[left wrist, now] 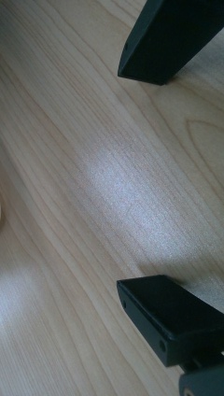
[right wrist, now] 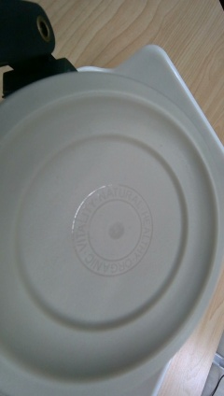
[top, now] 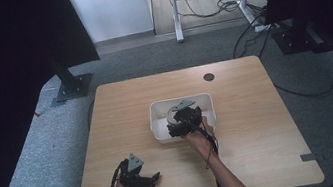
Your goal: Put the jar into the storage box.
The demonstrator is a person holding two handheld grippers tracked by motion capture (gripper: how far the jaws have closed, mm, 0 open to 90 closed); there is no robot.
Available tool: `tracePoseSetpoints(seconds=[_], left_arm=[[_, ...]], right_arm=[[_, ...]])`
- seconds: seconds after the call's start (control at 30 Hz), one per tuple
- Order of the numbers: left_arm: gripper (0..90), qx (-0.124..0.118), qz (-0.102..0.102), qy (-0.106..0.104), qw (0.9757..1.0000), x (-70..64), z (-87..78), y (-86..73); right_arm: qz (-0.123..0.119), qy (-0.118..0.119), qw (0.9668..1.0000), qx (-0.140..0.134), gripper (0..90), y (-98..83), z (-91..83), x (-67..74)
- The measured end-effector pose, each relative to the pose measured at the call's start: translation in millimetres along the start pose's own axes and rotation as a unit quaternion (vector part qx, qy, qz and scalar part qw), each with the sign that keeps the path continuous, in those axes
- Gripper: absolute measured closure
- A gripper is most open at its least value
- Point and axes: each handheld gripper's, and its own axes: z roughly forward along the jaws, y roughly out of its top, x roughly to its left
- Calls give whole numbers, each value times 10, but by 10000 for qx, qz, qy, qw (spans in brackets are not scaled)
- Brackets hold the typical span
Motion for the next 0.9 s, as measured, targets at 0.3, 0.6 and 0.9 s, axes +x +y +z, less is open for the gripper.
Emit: tracePoseSetpoints(seconds=[0.3, 0.6, 0.9], left_arm=[[12, 2, 21, -4, 10000, 2, 1, 2], [12, 2, 11, -7, 10000, 1, 2, 2], [12, 1, 15, -9, 10000, 1, 3, 2]], right_arm=[[-53, -52, 9999, 96, 95, 2, 146, 31], [-70, -111, 9995, 283, 95, -64, 294, 34], [-100, -105, 9990, 415, 95, -107, 375, 44]])
